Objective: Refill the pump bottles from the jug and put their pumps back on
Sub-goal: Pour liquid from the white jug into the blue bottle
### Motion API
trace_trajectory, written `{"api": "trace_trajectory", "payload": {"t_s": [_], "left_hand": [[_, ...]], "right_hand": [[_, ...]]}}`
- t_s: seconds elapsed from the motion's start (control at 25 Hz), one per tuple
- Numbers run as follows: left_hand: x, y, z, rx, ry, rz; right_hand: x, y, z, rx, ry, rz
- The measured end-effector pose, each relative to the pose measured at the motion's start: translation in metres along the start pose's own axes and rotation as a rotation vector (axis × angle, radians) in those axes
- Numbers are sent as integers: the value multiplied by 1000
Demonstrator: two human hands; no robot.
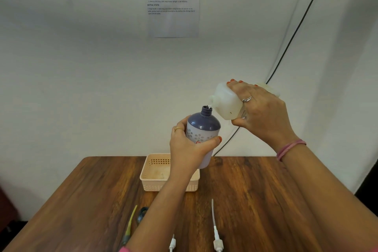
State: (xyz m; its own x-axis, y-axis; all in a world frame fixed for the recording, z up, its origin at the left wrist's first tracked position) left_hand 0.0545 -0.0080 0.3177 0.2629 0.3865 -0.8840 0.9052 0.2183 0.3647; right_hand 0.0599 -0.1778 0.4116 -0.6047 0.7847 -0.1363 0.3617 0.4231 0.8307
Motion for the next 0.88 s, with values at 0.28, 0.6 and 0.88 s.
{"api": "trace_trajectory", "payload": {"t_s": [0.28,0.6,0.88], "left_hand": [[1,-1,0,-2,8,-3],[0,-3,0,-9,21,-1],[1,-4,0,-3,3,-12]], "right_hand": [[1,0,-1,3,-6,-4],[1,0,-1,11,-5,5],[4,0,-2,3,-5,-7]]}}
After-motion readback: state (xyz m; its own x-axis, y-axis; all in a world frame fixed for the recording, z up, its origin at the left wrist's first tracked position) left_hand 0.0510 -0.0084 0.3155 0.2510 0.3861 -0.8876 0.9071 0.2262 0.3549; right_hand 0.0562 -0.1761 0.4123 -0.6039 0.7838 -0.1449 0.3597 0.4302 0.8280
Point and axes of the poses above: each hand's wrist, its own y-axis towards the middle knuckle, its own z-axis out of the palm, x = y × z, the point moved 6 cm from there along y, towards the middle knuckle, and after that the axes turned 13 degrees about y, right-handed, at the moved point
